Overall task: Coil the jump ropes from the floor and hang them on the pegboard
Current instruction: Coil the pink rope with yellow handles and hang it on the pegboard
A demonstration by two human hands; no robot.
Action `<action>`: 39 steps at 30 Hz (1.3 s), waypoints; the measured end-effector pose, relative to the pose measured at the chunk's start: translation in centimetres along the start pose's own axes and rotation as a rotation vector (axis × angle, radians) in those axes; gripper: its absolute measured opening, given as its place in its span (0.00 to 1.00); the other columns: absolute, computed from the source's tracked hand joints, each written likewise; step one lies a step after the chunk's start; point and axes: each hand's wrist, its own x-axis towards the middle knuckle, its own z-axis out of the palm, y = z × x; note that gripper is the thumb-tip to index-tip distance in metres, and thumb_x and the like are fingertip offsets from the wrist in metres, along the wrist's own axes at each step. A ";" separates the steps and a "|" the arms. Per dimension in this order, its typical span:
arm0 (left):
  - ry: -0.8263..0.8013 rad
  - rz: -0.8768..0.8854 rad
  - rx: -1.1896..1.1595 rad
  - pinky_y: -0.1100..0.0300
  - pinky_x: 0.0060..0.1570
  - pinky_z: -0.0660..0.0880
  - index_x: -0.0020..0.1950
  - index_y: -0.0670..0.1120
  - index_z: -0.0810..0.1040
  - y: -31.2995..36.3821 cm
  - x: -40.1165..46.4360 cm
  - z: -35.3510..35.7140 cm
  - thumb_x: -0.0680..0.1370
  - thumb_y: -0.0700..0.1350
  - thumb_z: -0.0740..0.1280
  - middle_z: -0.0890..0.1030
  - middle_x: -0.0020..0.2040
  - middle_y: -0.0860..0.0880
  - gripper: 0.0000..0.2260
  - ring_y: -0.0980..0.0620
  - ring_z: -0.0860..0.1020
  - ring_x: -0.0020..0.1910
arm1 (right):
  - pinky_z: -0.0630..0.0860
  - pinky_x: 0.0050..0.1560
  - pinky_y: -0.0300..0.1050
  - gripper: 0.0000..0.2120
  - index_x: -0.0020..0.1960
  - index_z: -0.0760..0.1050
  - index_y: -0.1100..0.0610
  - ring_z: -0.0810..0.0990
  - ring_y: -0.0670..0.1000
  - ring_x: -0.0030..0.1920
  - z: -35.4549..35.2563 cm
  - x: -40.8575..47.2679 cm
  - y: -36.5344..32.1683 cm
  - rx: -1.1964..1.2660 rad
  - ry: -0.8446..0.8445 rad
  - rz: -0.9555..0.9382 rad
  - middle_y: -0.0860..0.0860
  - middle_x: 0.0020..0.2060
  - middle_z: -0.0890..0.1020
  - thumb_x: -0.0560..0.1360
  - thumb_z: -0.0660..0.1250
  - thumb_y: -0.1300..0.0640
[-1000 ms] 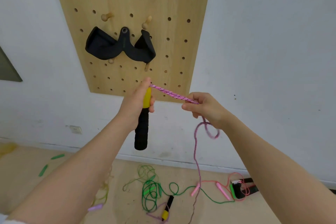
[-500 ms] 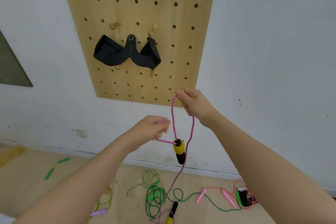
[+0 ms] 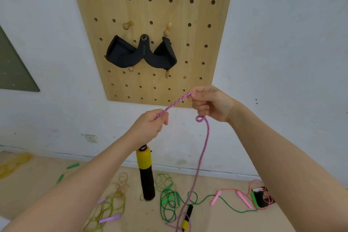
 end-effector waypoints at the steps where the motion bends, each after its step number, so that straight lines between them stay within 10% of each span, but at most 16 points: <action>1: 0.013 -0.021 0.144 0.62 0.28 0.61 0.39 0.46 0.74 -0.2 0.1 -0.9 0.81 0.51 0.55 0.66 0.29 0.51 0.16 0.54 0.63 0.26 | 0.67 0.27 0.36 0.10 0.31 0.77 0.55 0.60 0.44 0.24 -0.1 0.0 0.1 -0.003 0.009 0.004 0.45 0.23 0.63 0.71 0.63 0.57; 6: -0.222 -0.124 0.328 0.59 0.40 0.70 0.41 0.46 0.76 -1.8 0.2 -4.1 0.81 0.51 0.55 0.75 0.33 0.51 0.16 0.51 0.73 0.35 | 0.75 0.55 0.59 0.08 0.36 0.73 0.54 0.78 0.53 0.43 1.0 1.2 0.2 0.283 -0.028 -0.109 0.49 0.33 0.75 0.71 0.66 0.53; 10: -0.199 0.055 0.385 0.66 0.48 0.70 0.38 0.49 0.79 -2.0 -0.1 -4.1 0.79 0.45 0.62 0.81 0.43 0.55 0.11 0.57 0.78 0.47 | 0.71 0.25 0.39 0.11 0.47 0.71 0.54 0.77 0.50 0.32 3.1 2.3 -0.5 -0.039 0.117 0.030 0.52 0.36 0.75 0.82 0.53 0.52; 15: -0.007 0.150 -0.797 0.67 0.27 0.65 0.31 0.45 0.67 0.3 -0.2 -4.4 0.82 0.46 0.54 0.66 0.25 0.52 0.19 0.54 0.66 0.25 | 0.58 0.25 0.39 0.22 0.29 0.64 0.54 0.59 0.47 0.22 5.2 3.7 -0.5 -0.454 0.351 0.000 0.48 0.21 0.65 0.80 0.58 0.48; 24: -0.601 -0.107 -0.471 0.67 0.21 0.52 0.30 0.48 0.76 -3.2 -0.4 -4.3 0.73 0.54 0.64 0.62 0.22 0.55 0.15 0.59 0.56 0.20 | 0.63 0.32 0.42 0.16 0.33 0.72 0.57 0.65 0.49 0.30 2.8 4.8 1.4 -0.440 0.952 0.000 0.52 0.30 0.72 0.75 0.63 0.49; 28: -0.601 0.086 -0.807 0.70 0.20 0.57 0.52 0.51 0.83 -1.9 0.1 -5.0 0.71 0.53 0.71 0.71 0.26 0.54 0.12 0.60 0.56 0.20 | 0.67 0.37 0.44 0.15 0.44 0.76 0.61 0.71 0.52 0.35 3.6 6.2 5.7 -0.815 0.704 0.248 0.56 0.38 0.77 0.77 0.60 0.50; 32: -0.296 0.136 -0.877 0.68 0.23 0.64 0.62 0.53 0.74 -0.5 1.2 -5.4 0.79 0.40 0.56 0.79 0.34 0.49 0.16 0.58 0.66 0.21 | 0.66 0.34 0.43 0.18 0.30 0.72 0.55 0.70 0.49 0.33 6.4 7.4 6.9 -1.106 0.205 0.395 0.51 0.30 0.74 0.77 0.62 0.50; 36: -0.058 0.080 -0.716 0.59 0.53 0.77 0.71 0.53 0.65 -0.8 2.7 -6.2 0.83 0.39 0.53 0.83 0.53 0.48 0.18 0.51 0.81 0.52 | 0.66 0.36 0.42 0.15 0.31 0.73 0.56 0.70 0.48 0.33 8.9 7.2 4.8 -1.227 -0.089 0.292 0.46 0.27 0.71 0.76 0.62 0.55; 39: -0.036 -0.003 -0.510 0.57 0.56 0.75 0.74 0.53 0.60 -2.0 3.6 -6.5 0.83 0.44 0.54 0.79 0.60 0.54 0.19 0.55 0.79 0.57 | 0.66 0.36 0.36 0.14 0.42 0.80 0.58 0.71 0.42 0.31 10.6 6.3 2.8 -1.248 -0.249 0.181 0.43 0.28 0.72 0.78 0.61 0.51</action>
